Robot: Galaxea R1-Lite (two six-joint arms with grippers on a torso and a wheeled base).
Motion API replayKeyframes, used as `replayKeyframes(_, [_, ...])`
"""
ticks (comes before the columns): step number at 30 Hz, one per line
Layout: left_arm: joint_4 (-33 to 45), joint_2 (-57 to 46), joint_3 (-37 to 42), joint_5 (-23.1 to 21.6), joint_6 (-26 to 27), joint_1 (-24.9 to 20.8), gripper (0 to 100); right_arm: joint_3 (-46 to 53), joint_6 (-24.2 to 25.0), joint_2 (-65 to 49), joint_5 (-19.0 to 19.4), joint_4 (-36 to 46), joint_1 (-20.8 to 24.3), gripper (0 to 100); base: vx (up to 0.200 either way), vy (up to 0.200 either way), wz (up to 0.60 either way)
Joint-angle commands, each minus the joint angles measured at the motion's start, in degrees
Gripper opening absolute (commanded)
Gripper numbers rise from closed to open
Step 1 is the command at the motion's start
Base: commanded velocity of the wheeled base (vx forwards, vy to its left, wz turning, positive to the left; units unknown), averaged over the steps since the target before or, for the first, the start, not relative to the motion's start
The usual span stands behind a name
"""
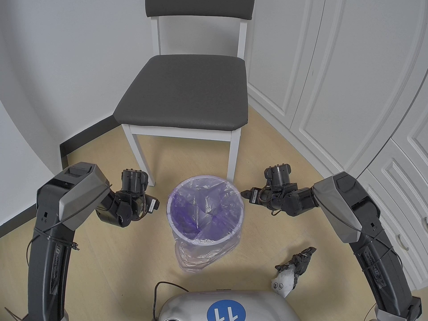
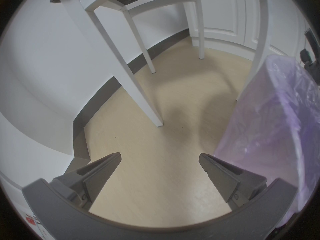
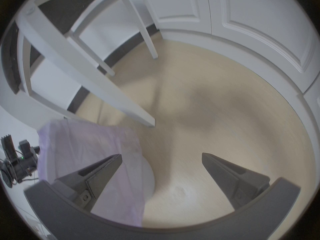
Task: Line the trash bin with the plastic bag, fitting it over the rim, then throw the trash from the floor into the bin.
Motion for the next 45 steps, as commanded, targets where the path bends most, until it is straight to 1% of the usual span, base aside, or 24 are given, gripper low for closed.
replayKeyframes(1, [-0.42,4.08,-4.21,0.68,-1.57,-1.07,100,-1.34,1.08,2.14,-0.04,-2.31,0.54,100,0.0,0.0,0.0])
replayKeyframes(6, [0.1,4.79,-6.76,0.68,-2.71,-1.16,100,0.07,0.55,1.71,0.04,-2.58,0.81,100,0.0,0.0,0.0])
replayKeyframes(8, [-0.16,5.75,-8.43,0.68,-2.89,-0.89,100,3.5,-0.68,0.04,0.66,-2.4,0.72,100,0.0,0.0,0.0])
replayKeyframes(9, [-0.16,5.75,-8.43,0.68,-2.89,-0.89,100,3.5,-0.68,0.04,0.66,-2.4,0.72,100,0.0,0.0,0.0])
replayKeyframes(10, [-0.16,5.93,-9.22,0.68,-2.89,-0.8,100,6.05,-2.52,-1.55,1.01,-1.7,0.72,100,0.0,0.0,0.0])
replayKeyframes(11, [-0.25,6.37,-10.01,0.68,-3.06,-0.72,100,9.3,-5.16,-3.04,2.15,-1.61,0.54,100,0.0,0.0,0.0])
replayKeyframes(13, [-0.34,6.81,-10.8,0.68,-3.85,-0.72,100,12.9,-7.97,-4.45,4.0,-2.14,0.37,100,0.0,0.0,0.0])
replayKeyframes(16, [-0.25,6.9,-11.86,0.68,-5.61,-0.72,100,16.33,-9.55,-6.12,5.49,-2.14,0.37,100,0.0,0.0,0.0])
replayKeyframes(22, [-0.51,8.74,-15.46,0.68,-9.04,-0.98,100,19.58,-9.82,-7.96,7.51,-2.31,0.46,100,0.0,0.0,0.0])
replayKeyframes(25, [-0.16,11.03,-20.12,0.68,-10.44,-1.16,100,19.93,-9.55,-8.23,7.6,-2.31,0.46,100,0.0,0.0,0.0])
replayKeyframes(26, [-0.16,11.11,-20.3,0.68,-10.53,-1.16,100,19.93,-9.55,-8.23,7.51,-2.31,0.46,100,0.0,0.0,0.0])
replayKeyframes(28, [0.19,12.35,-22.76,0.68,-11.76,-1.68,100,20.2,-9.11,-8.31,6.72,-2.49,-0.07,100,0.0,0.0,0.0])
replayKeyframes(31, [0.1,12.43,-22.76,0.68,-12.47,-2.3,100,20.63,-8.94,-8.75,5.93,-3.37,-1.39,100,0.0,0.0,0.0])
replayKeyframes(32, [0.28,12.43,-22.84,0.68,-13.43,-2.74,100,20.63,-8.06,-9.28,5.41,-4.86,-2.88,100,0.0,0.0,0.0])
replayKeyframes(34, [0.28,12.61,-22.93,0.5,-13.7,-3.35,100,20.37,-6.39,-9.54,5.23,-5.92,-3.76,100,0.0,0.0,0.0])
replayKeyframes(36, [0.28,13.05,-23.11,0.06,-13.7,-3.79,100,20.11,-5.86,-9.54,5.14,-6.44,-4.55,100,0.0,0.0,0.0])
replayKeyframes(40, [0.02,14.37,-23.2,-0.03,-13.87,-5.02,100,18.79,-5.77,-9.37,5.14,-6.53,-6.13,100,0.0,0.0,0.0])
replayKeyframes(45, [0.37,14.81,-23.28,-0.11,-14.84,-6.34,100,18.35,-5.77,-9.37,5.14,-6.53,-6.75,100,0.0,0.0,0.0])
